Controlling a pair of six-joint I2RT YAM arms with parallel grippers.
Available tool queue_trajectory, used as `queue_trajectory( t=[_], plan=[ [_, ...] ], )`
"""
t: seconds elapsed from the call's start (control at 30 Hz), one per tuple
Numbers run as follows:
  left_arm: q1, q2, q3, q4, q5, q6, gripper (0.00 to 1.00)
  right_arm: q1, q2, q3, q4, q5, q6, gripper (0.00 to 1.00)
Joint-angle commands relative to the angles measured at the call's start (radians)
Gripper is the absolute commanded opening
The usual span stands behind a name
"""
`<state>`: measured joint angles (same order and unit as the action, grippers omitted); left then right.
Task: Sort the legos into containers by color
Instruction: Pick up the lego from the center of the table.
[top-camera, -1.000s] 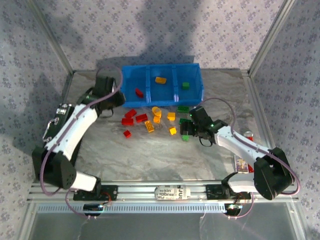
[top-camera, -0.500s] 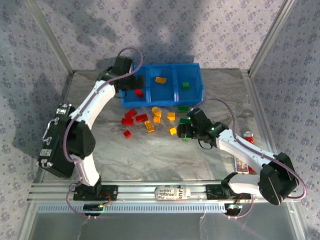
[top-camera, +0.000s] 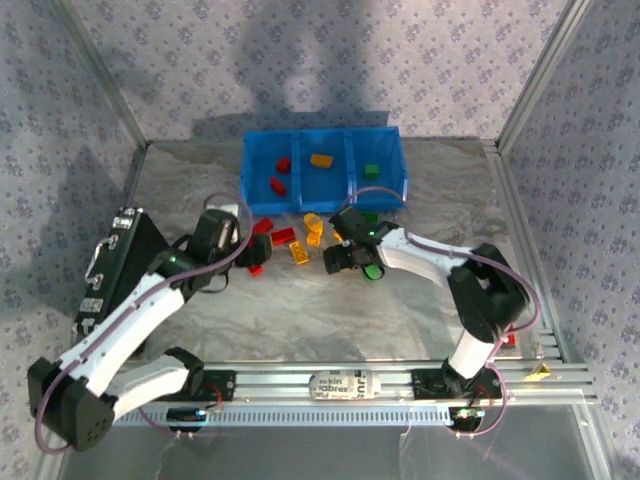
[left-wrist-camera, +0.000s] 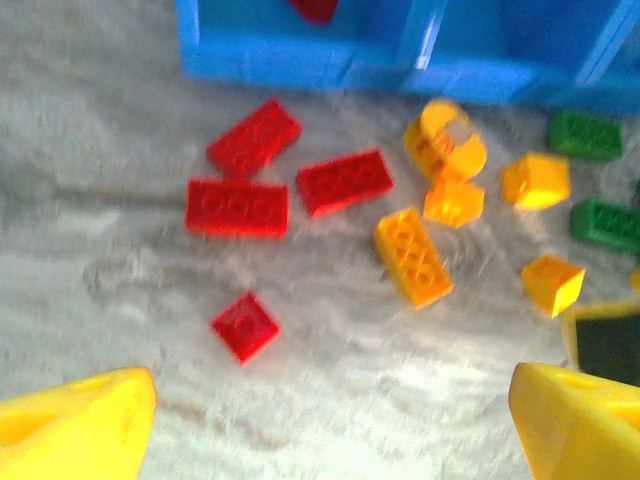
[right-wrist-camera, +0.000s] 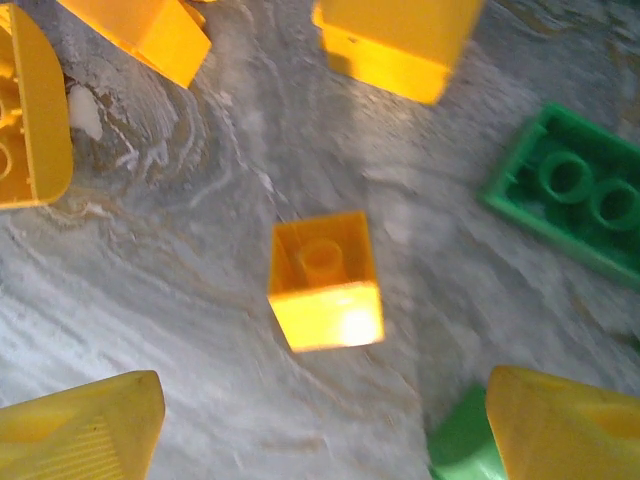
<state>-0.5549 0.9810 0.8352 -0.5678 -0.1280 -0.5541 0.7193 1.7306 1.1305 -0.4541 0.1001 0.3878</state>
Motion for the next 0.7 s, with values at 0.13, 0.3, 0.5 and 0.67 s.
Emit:
queue_trajectory(
  t=[0.13,0.3,0.5,0.67],
  plan=[
    [-0.058,-0.284,-0.222,-0.097,-0.013,-0.181,0.88,0.006,0.174,0.146,-0.069,0.058,-0.025,0.75],
    [-0.065,-0.385,-0.238,-0.176,-0.045,-0.178,0.88,0.013,0.228,0.176,-0.12,0.108,0.009,0.59],
    [-0.065,-0.332,-0.231,-0.138,-0.041,-0.157,0.88,0.037,0.228,0.175,-0.155,0.15,0.037,0.35],
    [-0.065,-0.259,-0.203,-0.081,-0.027,-0.148,0.87,0.043,0.205,0.304,-0.265,0.199,-0.006,0.24]
  ],
)
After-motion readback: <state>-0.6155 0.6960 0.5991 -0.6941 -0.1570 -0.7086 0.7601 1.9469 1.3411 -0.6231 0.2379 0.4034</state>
